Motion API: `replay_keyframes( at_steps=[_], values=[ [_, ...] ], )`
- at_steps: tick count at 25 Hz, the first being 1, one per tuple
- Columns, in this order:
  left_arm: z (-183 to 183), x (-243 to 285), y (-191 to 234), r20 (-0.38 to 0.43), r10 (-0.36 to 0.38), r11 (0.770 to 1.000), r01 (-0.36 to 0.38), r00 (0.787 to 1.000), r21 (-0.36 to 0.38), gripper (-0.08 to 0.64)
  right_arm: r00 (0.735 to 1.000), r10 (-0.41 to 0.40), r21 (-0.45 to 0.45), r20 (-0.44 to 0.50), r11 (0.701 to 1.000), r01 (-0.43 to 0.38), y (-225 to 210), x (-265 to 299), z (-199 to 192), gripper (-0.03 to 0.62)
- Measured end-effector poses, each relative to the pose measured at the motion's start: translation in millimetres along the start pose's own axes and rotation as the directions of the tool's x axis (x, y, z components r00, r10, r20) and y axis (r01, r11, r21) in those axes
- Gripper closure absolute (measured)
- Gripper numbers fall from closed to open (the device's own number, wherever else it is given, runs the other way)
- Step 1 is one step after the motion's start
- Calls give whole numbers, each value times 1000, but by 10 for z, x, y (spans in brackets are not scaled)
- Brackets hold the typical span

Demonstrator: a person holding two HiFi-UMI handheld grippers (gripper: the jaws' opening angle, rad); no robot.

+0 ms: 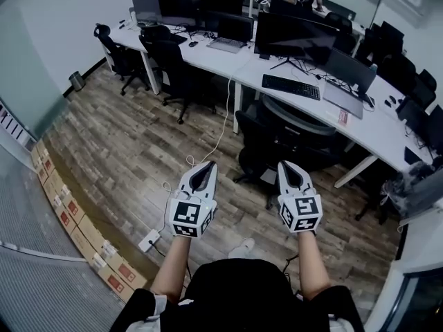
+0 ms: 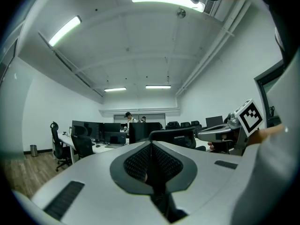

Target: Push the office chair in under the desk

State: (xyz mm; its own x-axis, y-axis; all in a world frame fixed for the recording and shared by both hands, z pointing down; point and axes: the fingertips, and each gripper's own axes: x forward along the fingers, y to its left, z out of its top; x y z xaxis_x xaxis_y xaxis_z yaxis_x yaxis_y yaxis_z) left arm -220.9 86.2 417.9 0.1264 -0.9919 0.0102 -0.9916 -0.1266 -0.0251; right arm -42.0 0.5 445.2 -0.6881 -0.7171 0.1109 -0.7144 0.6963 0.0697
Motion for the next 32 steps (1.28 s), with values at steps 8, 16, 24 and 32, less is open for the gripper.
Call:
replay_keyframes(
  at_steps=[8,16,24,32],
  values=[
    [89,819,-109,-5,-97,994,97,995,49,540,996,-84,26,7,996,83,-610,261,2,568],
    [-21,1490,-465,-35,-200,977,202,979,70,539,986,-167,8,-9,986,168,-1136,311,-128,568],
    [-92,1781,-506,-60,-263,950,269,963,159,538,977,-210,-14,-29,978,210,-1239,385,-156,568],
    [-101,2042,-331,-76,-361,916,368,930,160,538,943,-331,-22,-25,944,330,-1280,416,-132,568]
  ],
)
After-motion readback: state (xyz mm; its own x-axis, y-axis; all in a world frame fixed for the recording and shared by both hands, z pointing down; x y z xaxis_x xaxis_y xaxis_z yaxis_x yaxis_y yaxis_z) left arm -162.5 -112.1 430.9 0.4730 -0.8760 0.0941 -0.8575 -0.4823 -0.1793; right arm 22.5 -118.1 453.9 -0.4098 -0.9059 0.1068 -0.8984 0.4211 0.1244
